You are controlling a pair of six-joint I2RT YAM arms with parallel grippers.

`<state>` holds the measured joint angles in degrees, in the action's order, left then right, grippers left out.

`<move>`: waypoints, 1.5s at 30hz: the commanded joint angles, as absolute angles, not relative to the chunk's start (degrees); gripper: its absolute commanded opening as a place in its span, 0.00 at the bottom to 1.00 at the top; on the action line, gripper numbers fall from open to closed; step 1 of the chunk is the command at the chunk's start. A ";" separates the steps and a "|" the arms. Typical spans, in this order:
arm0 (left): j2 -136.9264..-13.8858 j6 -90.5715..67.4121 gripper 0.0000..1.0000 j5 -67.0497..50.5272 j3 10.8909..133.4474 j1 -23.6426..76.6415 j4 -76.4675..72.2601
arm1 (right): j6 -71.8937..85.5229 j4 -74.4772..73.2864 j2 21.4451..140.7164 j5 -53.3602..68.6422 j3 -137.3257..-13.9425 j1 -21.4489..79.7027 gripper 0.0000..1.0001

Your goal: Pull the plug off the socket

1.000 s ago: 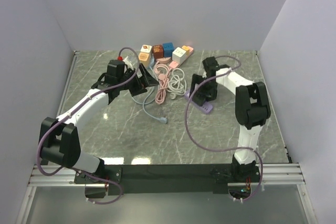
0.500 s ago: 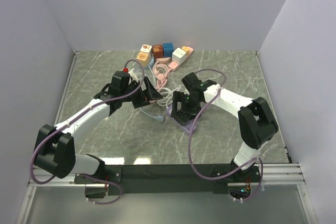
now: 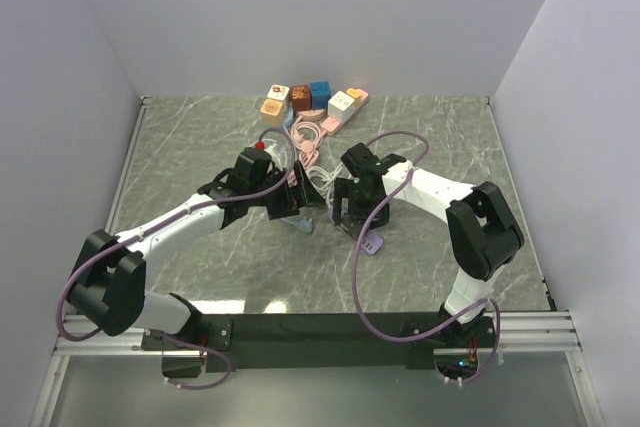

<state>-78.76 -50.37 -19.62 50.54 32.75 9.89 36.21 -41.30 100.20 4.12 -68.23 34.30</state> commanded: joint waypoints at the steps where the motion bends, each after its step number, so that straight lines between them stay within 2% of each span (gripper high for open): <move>1: -80.33 -51.68 0.99 -17.93 51.15 34.63 6.86 | 35.07 -40.96 97.03 4.39 -70.66 34.37 1.00; 4: -81.47 -52.29 0.99 -17.75 51.59 35.59 6.24 | 34.81 -41.21 98.34 8.96 -72.15 32.44 1.00; 8: -81.83 -52.38 1.00 -17.23 52.47 36.47 6.33 | 31.39 -47.71 102.39 6.94 -79.08 31.64 1.00; 12: -81.30 -51.77 0.99 -16.88 52.73 36.56 7.64 | 28.83 -49.03 100.38 7.82 -80.15 31.03 1.00; 23: -79.98 -51.15 1.00 -16.09 52.56 36.56 8.44 | 22.78 -60.10 108.45 1.95 -84.80 31.55 1.00; 25: -80.07 -50.89 0.99 -15.47 53.17 36.56 9.22 | 22.15 -59.52 106.54 2.28 -84.73 31.64 1.00; 27: -80.51 -50.62 0.99 -15.29 53.52 36.56 9.41 | 21.36 -51.17 102.49 6.57 -78.25 30.85 1.00; 29: -80.86 -50.45 1.00 -15.47 53.87 36.56 9.23 | 21.35 -56.04 105.71 6.95 -80.92 29.80 1.00; 33: -81.21 -50.36 0.99 -14.76 54.23 36.56 8.97 | 22.50 -49.94 98.01 9.49 -78.66 29.80 1.00; 39: -84.98 -50.63 0.99 -16.35 54.67 36.65 6.42 | 20.40 -53.17 96.42 4.31 -83.41 29.71 1.00; 45: -86.57 -50.89 1.00 -16.00 55.02 36.83 5.36 | 16.79 -51.78 94.14 -1.30 -78.67 30.06 1.00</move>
